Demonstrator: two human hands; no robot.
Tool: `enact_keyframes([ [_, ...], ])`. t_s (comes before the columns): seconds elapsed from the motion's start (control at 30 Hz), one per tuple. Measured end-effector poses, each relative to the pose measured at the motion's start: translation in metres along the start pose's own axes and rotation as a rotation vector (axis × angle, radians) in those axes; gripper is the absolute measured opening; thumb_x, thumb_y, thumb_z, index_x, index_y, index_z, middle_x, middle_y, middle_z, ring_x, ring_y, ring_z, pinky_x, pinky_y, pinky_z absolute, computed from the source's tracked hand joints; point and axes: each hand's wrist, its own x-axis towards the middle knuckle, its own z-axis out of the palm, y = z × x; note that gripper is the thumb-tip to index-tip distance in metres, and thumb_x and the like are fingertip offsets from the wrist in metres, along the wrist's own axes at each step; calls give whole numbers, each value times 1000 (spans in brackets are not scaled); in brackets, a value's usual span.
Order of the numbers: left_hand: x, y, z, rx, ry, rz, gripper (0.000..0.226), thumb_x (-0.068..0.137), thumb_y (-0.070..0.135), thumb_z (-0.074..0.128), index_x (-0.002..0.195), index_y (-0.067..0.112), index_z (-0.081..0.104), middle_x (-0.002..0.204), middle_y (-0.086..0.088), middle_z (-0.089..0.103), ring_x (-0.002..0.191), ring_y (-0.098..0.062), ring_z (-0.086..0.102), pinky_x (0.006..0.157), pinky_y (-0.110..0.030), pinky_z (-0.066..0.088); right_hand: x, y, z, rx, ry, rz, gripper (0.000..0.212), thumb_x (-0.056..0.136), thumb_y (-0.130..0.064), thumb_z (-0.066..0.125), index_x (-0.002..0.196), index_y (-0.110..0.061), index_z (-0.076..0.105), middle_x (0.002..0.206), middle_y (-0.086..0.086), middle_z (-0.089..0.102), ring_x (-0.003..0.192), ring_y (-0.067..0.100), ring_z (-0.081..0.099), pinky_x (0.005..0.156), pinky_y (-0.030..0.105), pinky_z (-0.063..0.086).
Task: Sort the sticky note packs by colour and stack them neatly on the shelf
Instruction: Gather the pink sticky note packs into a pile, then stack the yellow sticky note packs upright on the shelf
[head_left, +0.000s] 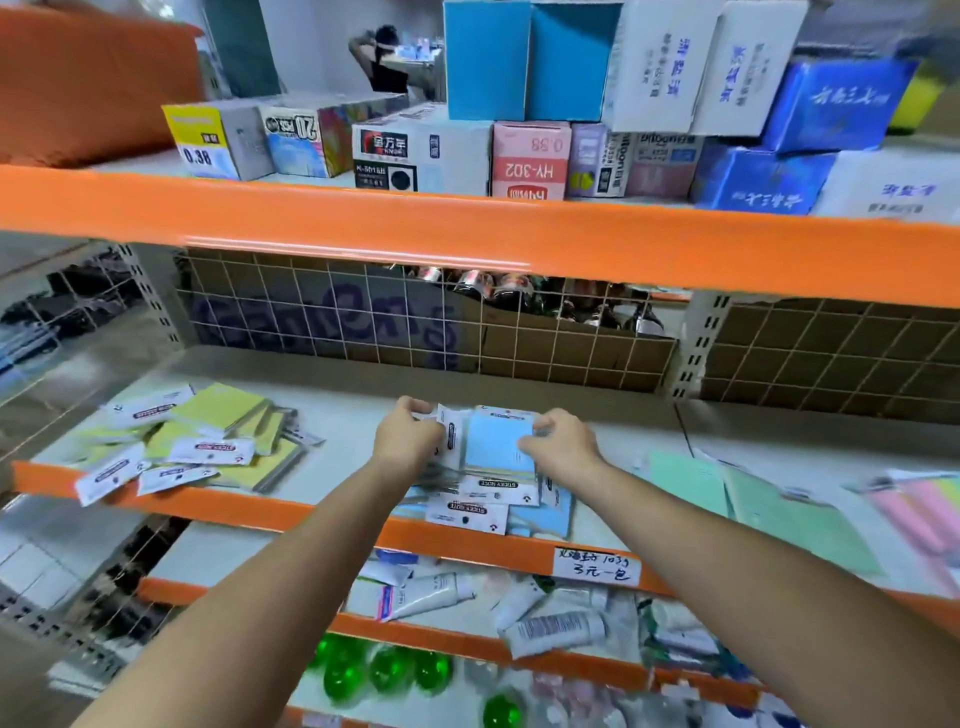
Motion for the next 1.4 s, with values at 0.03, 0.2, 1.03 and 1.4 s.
enact_keyframes([
  [0.03,3,-2,0,-10,-10,-16,32,79,-5,56,107,10,54,63,-6,54,52,-18,47,49,-24,34,-1,0,0,-2,5,6,30,87,-20,60,115,-11,58,117,8,61,99,24,56,83,30,46],
  [0.2,8,-9,-1,19,-69,-40,34,78,-3,63,106,13,51,65,-7,57,56,-20,52,53,-25,38,-3,-2,4,-32,30,12,29,87,-18,59,114,-9,58,116,9,61,101,26,60,87,36,50],
  [1.03,-14,23,13,224,-39,248,23,85,23,65,105,16,59,109,-3,62,98,-26,59,87,-39,51,-35,-15,-18,137,-21,-33,20,88,-21,57,106,-17,64,90,8,70,77,19,68,78,41,59],
  [1.4,-33,4,-42,105,90,153,30,89,20,64,116,9,60,107,-3,61,90,-19,56,69,-23,44,-44,-57,20,122,-68,-224,18,88,-16,49,80,-26,62,83,1,67,71,22,68,62,33,56],
])
